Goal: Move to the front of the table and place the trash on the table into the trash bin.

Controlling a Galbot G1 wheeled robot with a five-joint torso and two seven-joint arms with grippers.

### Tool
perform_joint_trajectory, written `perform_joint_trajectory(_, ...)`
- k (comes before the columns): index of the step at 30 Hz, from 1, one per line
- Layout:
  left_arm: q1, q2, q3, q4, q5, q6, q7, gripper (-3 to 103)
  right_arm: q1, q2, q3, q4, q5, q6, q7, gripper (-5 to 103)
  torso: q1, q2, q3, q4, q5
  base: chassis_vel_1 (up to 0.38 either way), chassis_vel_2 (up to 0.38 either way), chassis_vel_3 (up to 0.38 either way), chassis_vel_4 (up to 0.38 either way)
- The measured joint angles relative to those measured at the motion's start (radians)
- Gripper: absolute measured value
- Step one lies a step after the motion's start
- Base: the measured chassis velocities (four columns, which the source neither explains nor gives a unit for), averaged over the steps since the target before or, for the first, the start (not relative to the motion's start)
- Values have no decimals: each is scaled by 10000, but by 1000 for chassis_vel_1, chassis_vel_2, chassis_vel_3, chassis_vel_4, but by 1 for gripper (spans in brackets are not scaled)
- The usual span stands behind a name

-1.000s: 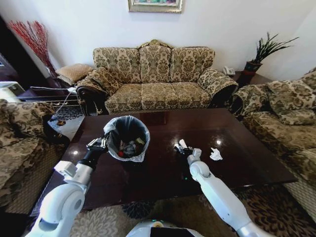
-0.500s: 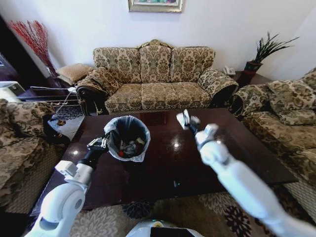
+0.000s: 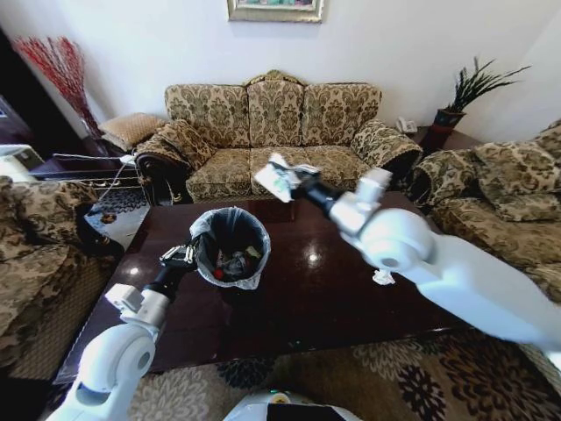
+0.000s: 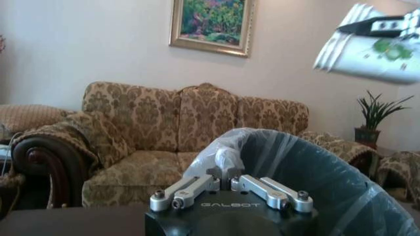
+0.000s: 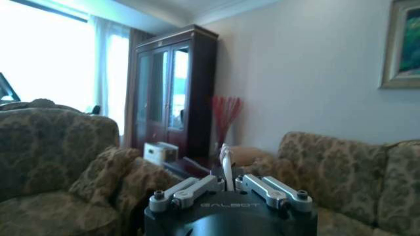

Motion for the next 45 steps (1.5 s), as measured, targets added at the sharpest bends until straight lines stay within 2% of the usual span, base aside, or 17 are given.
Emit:
perform_joint_trajectory(3, -16, -31, -43, -20, 1, 26, 0, 3, 58, 553, -1081, -40, -31, 90, 399, 0, -1, 0, 0, -6, 1, 0, 0, 0, 0)
perform_joint_trajectory(7, -6, -99, -117, -58, 1, 32, -2, 3, -201, 993, -1689, -262, -300, 53, 645, 0, -3, 0, -1, -8, 6, 0, 0, 0, 0)
perform_joint_trajectory(12, -16, -130, -135, -71, -2, 34, -4, 3, -307, 1347, -1753, -527, -310, -148, 833, 0, -1, 0, 0, -8, 4, 0, 0, 0, 0)
perform_joint_trajectory(15, -58, -198, -144, -71, -4, 35, -23, 3, -316, 1766, -1692, -837, -221, -209, 1021, 16, -2, 0, -1, -6, 3, 0, 0, 0, 0)
perform_joint_trajectory(17, -58, -222, -149, -71, -4, 35, -33, 3, -310, 1830, -1684, -894, -229, -218, 1016, 16, -2, 0, -2, -7, 3, 0, 0, 0, 0)
perform_joint_trajectory(24, -62, -236, -220, -78, -64, 37, -118, 3, -303, 2044, -1653, -1059, -218, -268, 1103, 48, -2, 1, -2, -6, 3, 0, 0, 0, 0)
perform_joint_trajectory(26, -67, -237, -224, -87, -71, 43, -120, 3, -302, 2053, -1644, -1098, -217, -274, 1104, 48, -2, 1, -2, -7, 3, 0, 0, 0, 0)
perform_joint_trajectory(30, -71, -254, -221, -123, -97, 89, -128, 3, -291, 2110, -1391, -1234, -218, -261, 1218, 70, -2, 1, -1, -6, 5, 0, 0, 0, 0)
perform_joint_trajectory(32, -71, -256, -220, -124, -105, 92, -131, 3, -303, 2101, -1314, -1234, -218, -252, 1260, 70, -1, 1, -1, -6, 5, 0, 0, 0, 0)
perform_joint_trajectory(35, -70, -253, -272, -127, -199, 97, -195, 3, -807, 1596, -418, -1178, -169, -314, 1525, 86, -2, 1, -2, -2, 4, 0, 0, 0, 0)
perform_joint_trajectory(36, -70, -253, -272, -127, -199, 97, -195, 3, -807, 1596, -418, -1178, -169, -314, 1525, 86, -2, 1, -2, -2, 4, 0, 0, 0, 0)
perform_joint_trajectory(37, -68, -249, -302, -127, -226, 97, -217, 3, -1080, 1325, -78, -1140, -175, -397, 1569, 91, -2, 1, -1, -2, 6, 0, 0, 0, 0)
perform_joint_trajectory(39, -68, -230, -355, -127, -257, 97, -243, 3, -1993, 309, 900, -910, -330, -736, 1723, 99, -2, 0, -1, -6, 11, 0, 0, 0, 0)
perform_joint_trajectory(40, -68, -230, -355, -127, -257, 97, -243, 3, -1993, 309, 900, -910, -330, -736, 1723, 99, -2, 0, -1, -6, 11, 0, 0, 0, 0)
perform_joint_trajectory(42, -74, -208, -362, -121, -268, 96, -287, 3, -3036, -705, 1906, -599, -825, -949, 1808, 100, -1, 1, -2, -9, 10, 0, 0, 0, 0)
perform_joint_trajectory(44, -76, -202, -361, -114, -273, 92, -306, 3, -3494, -1020, 2212, -512, -1101, -957, 1814, 100, -2, 1, -2, -11, 8, 0, 0, 0, 0)
perform_joint_trajectory(45, -75, -199, -362, -105, -287, 73, -319, 3, -4702, -1528, 2905, -359, -1743, -922, 1834, 100, -2, 1, -2, -11, 9, 0, 0, 0, 0)
